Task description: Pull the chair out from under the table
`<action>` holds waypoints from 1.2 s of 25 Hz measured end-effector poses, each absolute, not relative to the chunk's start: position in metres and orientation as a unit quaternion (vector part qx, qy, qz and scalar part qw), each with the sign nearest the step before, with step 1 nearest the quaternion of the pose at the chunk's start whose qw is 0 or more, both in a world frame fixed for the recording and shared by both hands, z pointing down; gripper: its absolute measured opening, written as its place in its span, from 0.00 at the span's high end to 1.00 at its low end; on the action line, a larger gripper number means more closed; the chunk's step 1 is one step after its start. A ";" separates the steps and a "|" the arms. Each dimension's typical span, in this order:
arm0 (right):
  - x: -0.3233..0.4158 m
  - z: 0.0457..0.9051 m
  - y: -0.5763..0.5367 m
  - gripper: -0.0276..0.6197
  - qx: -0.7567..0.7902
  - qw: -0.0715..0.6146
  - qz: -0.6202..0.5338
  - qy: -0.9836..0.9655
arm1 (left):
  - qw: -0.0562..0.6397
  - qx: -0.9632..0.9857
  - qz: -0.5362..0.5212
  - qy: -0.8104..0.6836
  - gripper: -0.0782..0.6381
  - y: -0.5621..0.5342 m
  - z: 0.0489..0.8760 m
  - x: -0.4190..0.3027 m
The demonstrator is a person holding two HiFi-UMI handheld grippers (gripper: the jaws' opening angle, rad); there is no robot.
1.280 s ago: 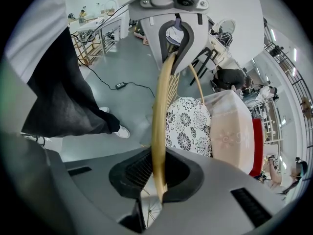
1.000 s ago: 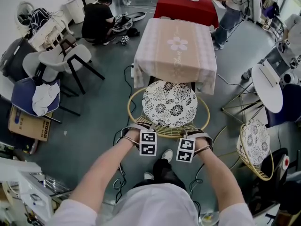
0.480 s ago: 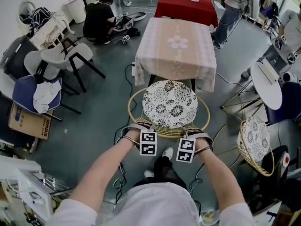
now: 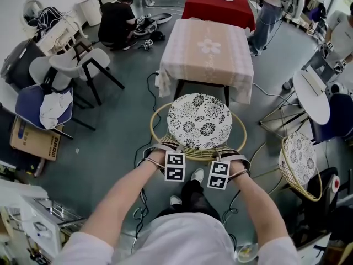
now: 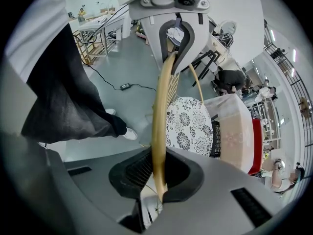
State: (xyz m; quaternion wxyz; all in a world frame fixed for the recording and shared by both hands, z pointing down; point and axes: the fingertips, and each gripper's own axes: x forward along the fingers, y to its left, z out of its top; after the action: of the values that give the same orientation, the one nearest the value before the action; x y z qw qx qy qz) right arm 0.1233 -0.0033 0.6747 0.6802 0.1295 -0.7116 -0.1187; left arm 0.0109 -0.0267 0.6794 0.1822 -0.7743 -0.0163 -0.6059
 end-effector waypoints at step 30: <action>0.106 0.675 0.055 0.91 0.139 0.678 -0.110 -0.713 | 0.163 -0.778 -0.607 -0.024 0.82 0.031 0.681 -0.006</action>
State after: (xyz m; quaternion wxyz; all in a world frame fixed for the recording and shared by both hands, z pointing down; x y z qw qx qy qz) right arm 0.1064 0.0554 0.6751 0.6783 0.1394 -0.7130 -0.1100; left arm -0.0057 0.0311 0.6807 0.1628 -0.7778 -0.0239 -0.6066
